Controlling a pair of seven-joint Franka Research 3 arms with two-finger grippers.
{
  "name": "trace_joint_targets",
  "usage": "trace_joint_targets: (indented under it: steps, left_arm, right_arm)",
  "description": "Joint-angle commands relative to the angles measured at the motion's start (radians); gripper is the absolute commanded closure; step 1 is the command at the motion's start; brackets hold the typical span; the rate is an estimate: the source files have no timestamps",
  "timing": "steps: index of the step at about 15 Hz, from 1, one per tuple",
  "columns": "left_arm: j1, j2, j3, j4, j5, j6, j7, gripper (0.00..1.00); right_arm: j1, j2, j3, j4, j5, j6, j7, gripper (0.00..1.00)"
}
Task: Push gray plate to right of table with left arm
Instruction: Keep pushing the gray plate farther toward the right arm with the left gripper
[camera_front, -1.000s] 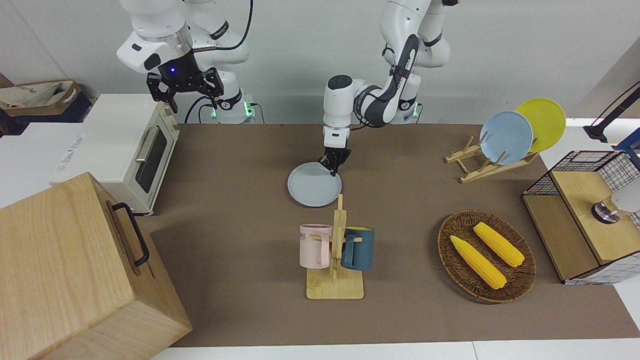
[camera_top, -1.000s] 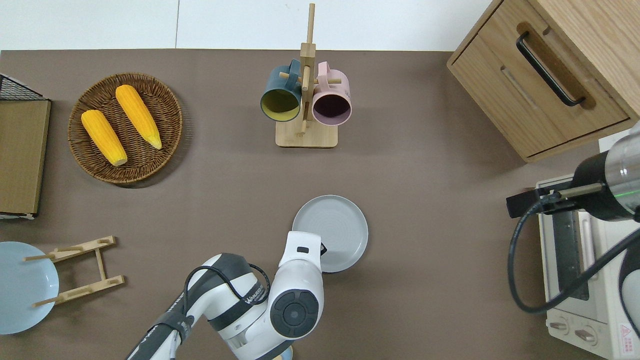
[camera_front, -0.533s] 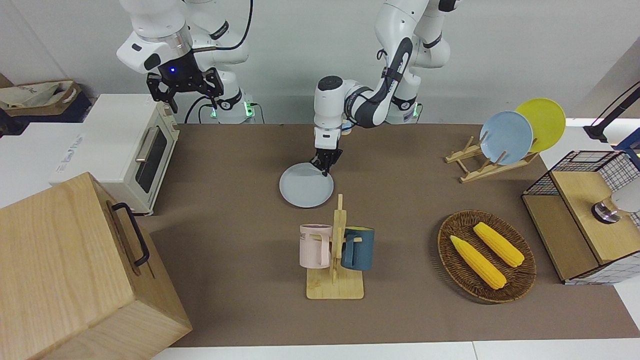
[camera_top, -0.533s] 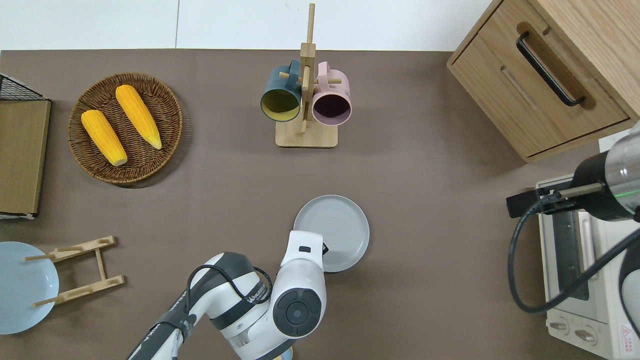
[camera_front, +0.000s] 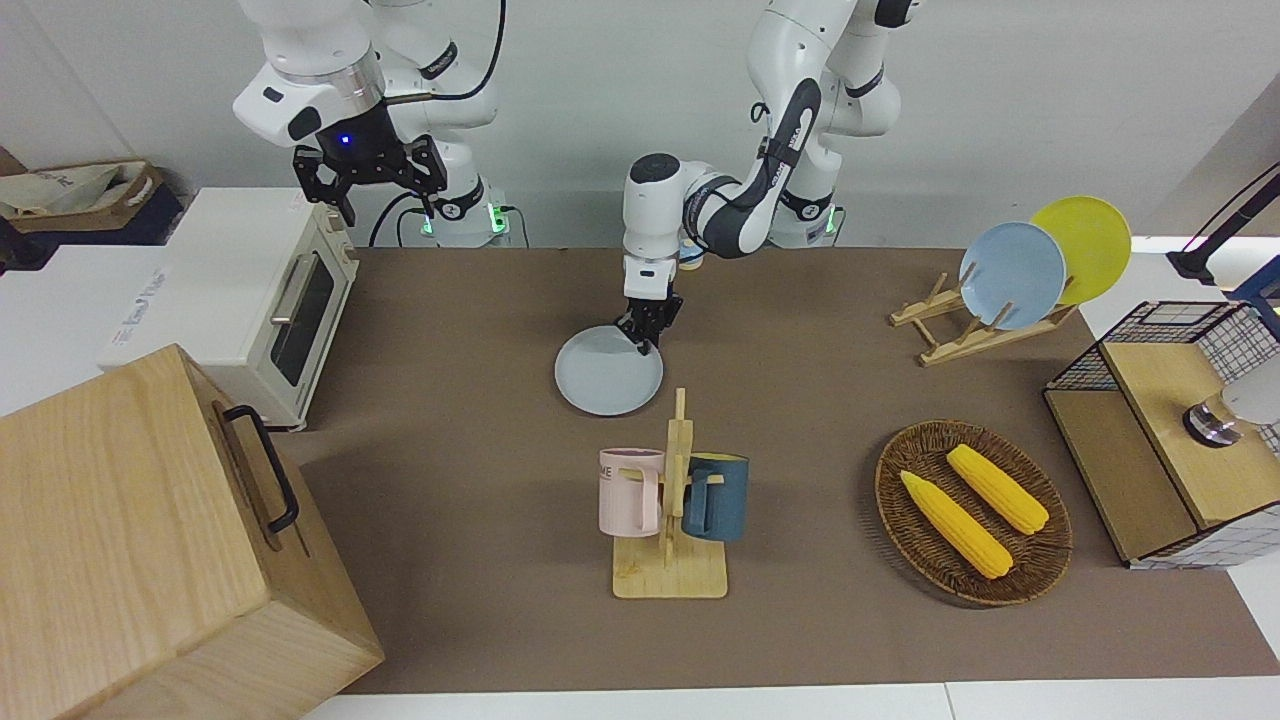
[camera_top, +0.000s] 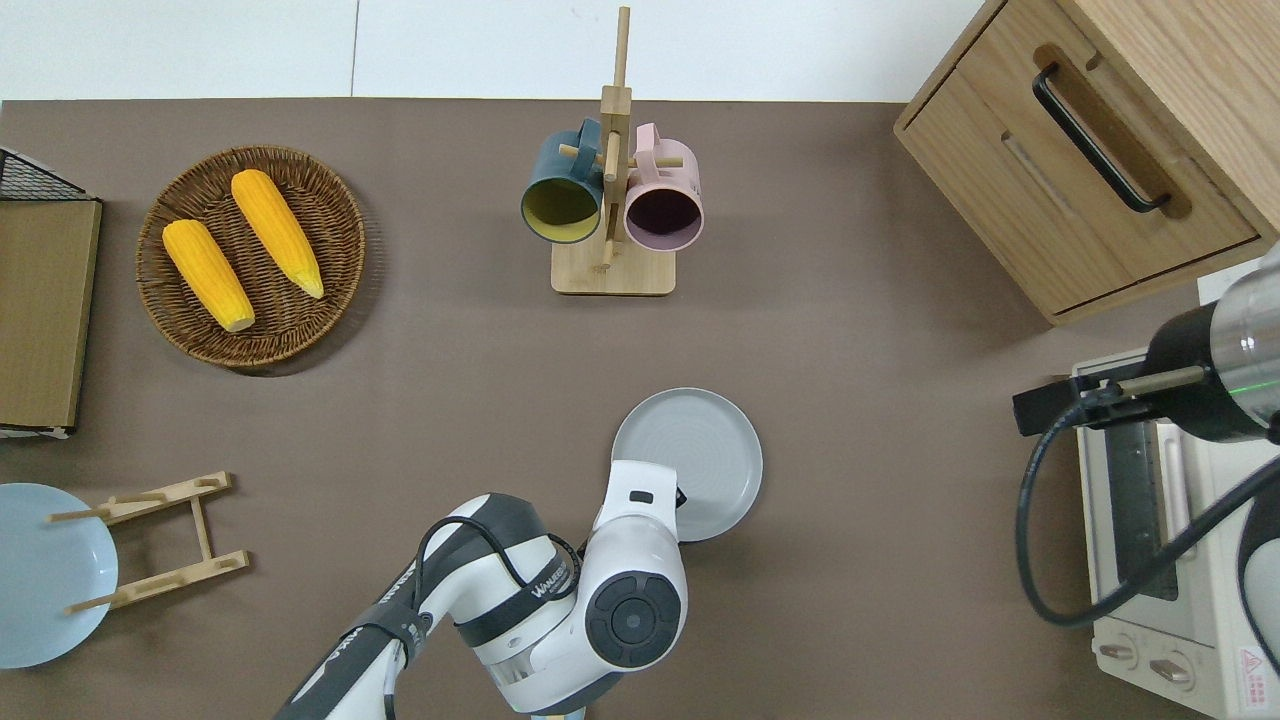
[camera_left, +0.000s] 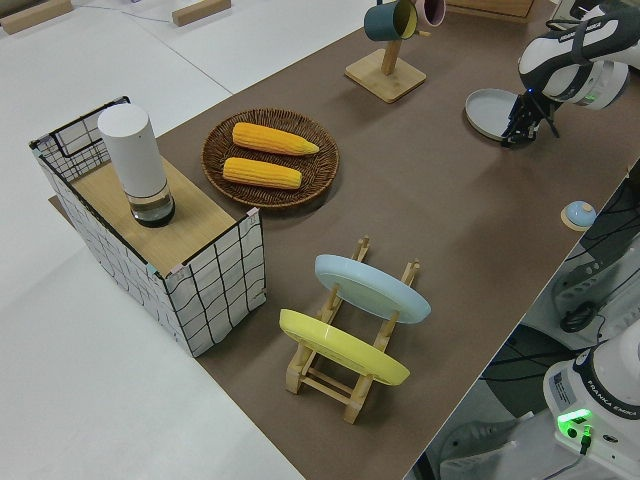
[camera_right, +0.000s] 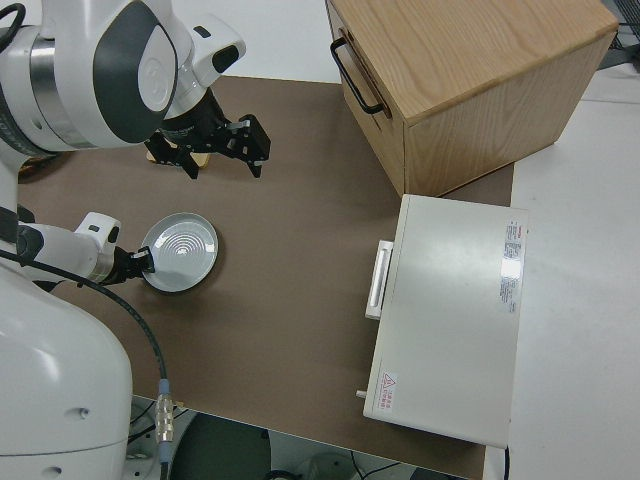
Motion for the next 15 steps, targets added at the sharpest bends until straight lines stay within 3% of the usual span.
trace_joint_targets:
  steps: [1, 5, 8, 10, 12, 15]
  left_arm:
    - [-0.010, 0.037, 0.009, 0.038, 0.035, -0.033, -0.005, 0.00]
    - [-0.010, 0.019, 0.010, 0.046, 0.033, -0.066, 0.001, 0.00]
    - [0.018, -0.005, 0.007, 0.060, 0.007, -0.138, 0.093, 0.00]
    - [0.043, -0.051, 0.006, 0.060, -0.046, -0.174, 0.241, 0.00]
    - [0.073, -0.102, 0.015, 0.074, -0.172, -0.223, 0.437, 0.00]
    - [0.157, -0.136, 0.026, 0.169, -0.296, -0.406, 0.692, 0.00]
  right_arm:
    - [-0.020, -0.003, 0.015, 0.009, 0.004, -0.016, 0.013, 0.017]
    - [-0.020, -0.003, 0.017, 0.009, 0.004, -0.016, 0.013, 0.017]
    - [-0.020, -0.003, 0.017, 0.009, 0.004, -0.016, 0.013, 0.017]
    - [-0.020, -0.003, 0.015, 0.009, 0.006, -0.016, 0.013, 0.017]
    - [-0.020, -0.003, 0.015, 0.009, 0.004, -0.016, 0.013, 0.017]
    - [-0.020, -0.003, 0.017, 0.009, 0.006, -0.016, 0.013, 0.017]
